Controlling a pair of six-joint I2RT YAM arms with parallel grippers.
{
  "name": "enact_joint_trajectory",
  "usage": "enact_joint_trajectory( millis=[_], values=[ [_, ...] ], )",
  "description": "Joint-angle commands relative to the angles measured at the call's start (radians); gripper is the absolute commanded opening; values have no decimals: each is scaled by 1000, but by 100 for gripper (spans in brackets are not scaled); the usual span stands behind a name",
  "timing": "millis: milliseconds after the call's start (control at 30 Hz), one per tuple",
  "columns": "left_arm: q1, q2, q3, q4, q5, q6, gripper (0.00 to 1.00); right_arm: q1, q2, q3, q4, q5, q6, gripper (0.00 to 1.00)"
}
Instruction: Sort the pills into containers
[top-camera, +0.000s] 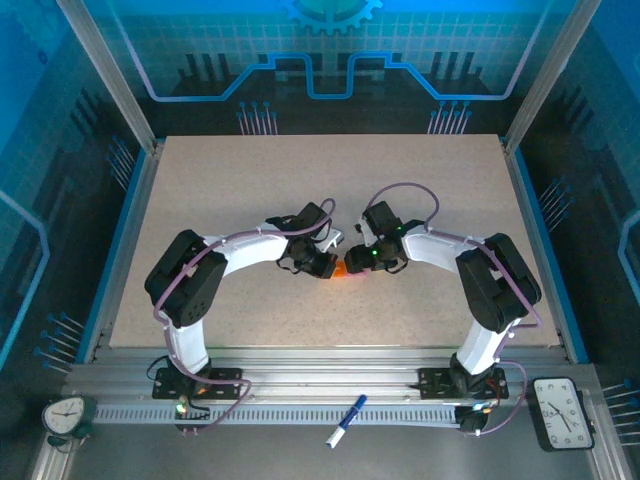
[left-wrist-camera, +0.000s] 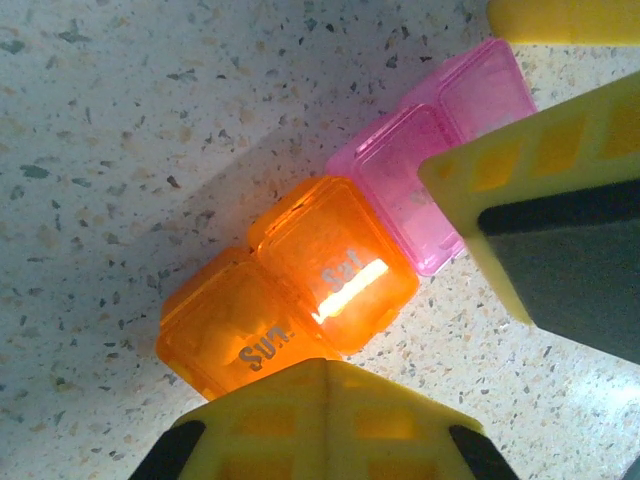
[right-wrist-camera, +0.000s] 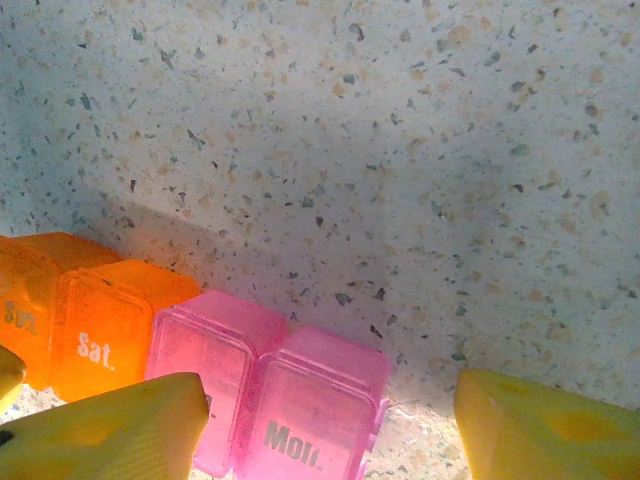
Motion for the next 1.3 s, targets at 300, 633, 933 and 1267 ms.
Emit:
enact_joint_trajectory(
  millis=[300,633,933,1267],
  values=[
    [-6,60,-25,19,-37,-12,0,-8,80,-21,-25,42,4,68],
    [-5,69,-25,7,-49,-5,0,-15,91,-25,-21,34,9,68],
    [-6,7,7,-71,-86,20,0,-20,92,-27,-23,34,8,67],
    [-8,-9,9,-104,-108,32,0,-23,103,-24,-21,33,9,67]
  ],
)
